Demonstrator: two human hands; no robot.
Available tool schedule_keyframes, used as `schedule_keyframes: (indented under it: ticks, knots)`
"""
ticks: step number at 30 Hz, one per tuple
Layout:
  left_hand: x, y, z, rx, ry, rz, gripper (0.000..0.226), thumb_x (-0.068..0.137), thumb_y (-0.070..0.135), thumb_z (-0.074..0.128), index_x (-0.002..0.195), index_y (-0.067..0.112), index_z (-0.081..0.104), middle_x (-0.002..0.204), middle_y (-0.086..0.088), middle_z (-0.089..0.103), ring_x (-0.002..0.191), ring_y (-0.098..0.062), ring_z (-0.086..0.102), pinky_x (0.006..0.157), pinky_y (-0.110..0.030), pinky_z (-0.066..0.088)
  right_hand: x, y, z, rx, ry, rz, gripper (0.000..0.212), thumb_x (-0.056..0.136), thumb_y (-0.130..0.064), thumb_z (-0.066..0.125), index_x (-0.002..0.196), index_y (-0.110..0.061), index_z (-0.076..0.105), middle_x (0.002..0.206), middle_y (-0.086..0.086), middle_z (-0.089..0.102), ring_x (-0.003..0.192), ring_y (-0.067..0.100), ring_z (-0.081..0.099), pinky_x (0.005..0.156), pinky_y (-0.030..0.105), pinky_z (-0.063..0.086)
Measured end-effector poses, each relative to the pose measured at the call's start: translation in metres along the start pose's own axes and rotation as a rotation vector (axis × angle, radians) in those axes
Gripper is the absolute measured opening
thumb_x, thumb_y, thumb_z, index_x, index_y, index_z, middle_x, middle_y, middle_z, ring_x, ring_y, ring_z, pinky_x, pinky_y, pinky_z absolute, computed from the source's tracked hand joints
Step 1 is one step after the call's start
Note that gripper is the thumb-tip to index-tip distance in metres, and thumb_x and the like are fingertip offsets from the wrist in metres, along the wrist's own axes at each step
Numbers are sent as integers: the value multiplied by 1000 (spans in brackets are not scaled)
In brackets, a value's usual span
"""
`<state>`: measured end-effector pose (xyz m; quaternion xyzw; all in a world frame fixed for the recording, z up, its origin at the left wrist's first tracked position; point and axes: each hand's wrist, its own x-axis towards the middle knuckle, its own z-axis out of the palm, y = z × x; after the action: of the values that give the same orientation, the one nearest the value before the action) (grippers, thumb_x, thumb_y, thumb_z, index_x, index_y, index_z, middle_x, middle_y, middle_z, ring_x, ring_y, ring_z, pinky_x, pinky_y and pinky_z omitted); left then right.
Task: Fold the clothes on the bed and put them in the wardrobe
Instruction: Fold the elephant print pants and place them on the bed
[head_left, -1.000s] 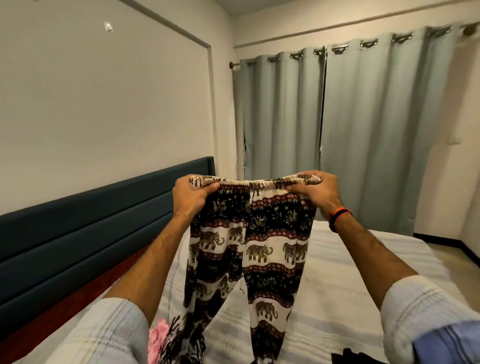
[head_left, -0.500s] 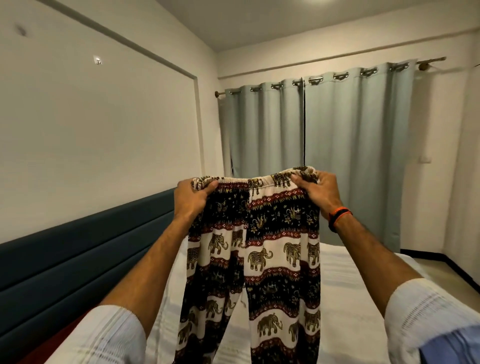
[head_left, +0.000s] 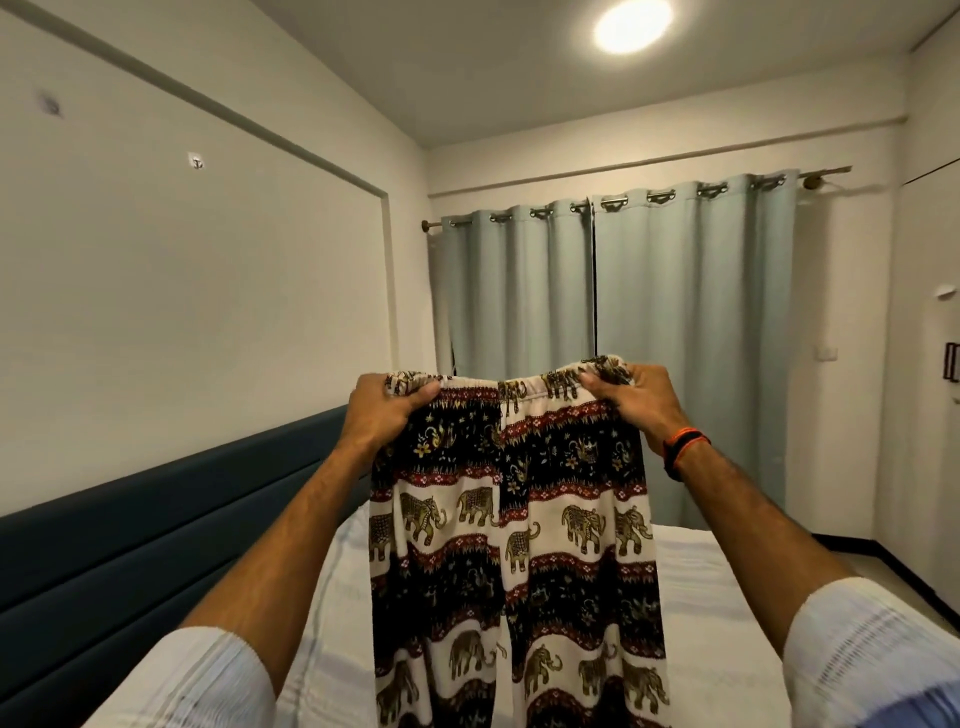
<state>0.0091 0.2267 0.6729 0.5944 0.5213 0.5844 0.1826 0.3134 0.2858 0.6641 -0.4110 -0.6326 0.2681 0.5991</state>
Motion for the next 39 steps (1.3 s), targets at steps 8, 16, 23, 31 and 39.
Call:
schedule_keyframes:
  ticks: [8, 16, 23, 31, 39]
  knots:
    - [-24, -6, -15, -361, -206, -137, 19, 83, 23, 73, 88, 5, 67, 71, 0, 75, 72, -19, 72, 55, -20, 55, -18, -9, -24, 220, -393, 48, 28, 77, -21, 74, 93, 1, 67, 87, 9, 73, 83, 24, 68, 72, 27, 59]
    - [-24, -38, 10, -71, -4, -489, 41, 76, 32, 76, 105, 5, 66, 96, -11, 69, 84, -25, 66, 75, -37, 57, -14, 13, 15, -278, -153, 332, 27, 80, -20, 77, 95, 1, 68, 98, 16, 71, 88, 26, 65, 77, 33, 56]
    - [-30, -45, 68, 229, 177, -359, 40, 72, 36, 77, 96, 6, 69, 95, -9, 70, 89, -24, 66, 80, -37, 59, -46, 9, 88, -581, -5, 58, 42, 85, -18, 64, 50, -14, 41, 53, -2, 44, 54, 14, 44, 45, 19, 34]
    - [-32, -42, 96, 194, 139, -313, 24, 80, 31, 74, 73, 10, 70, 71, -1, 68, 68, -14, 64, 58, -24, 51, -45, 23, 116, -620, -82, 67, 29, 81, -37, 69, 64, -14, 63, 72, 6, 68, 70, 22, 66, 58, 29, 54]
    - [-26, -51, 105, 0, -22, -467, 59, 90, 63, 41, 110, 13, 65, 106, -9, 69, 94, -24, 65, 88, -43, 56, -53, 32, 120, -543, -283, 53, 37, 93, -26, 58, 59, -14, 51, 61, 1, 56, 55, 14, 49, 48, 23, 34]
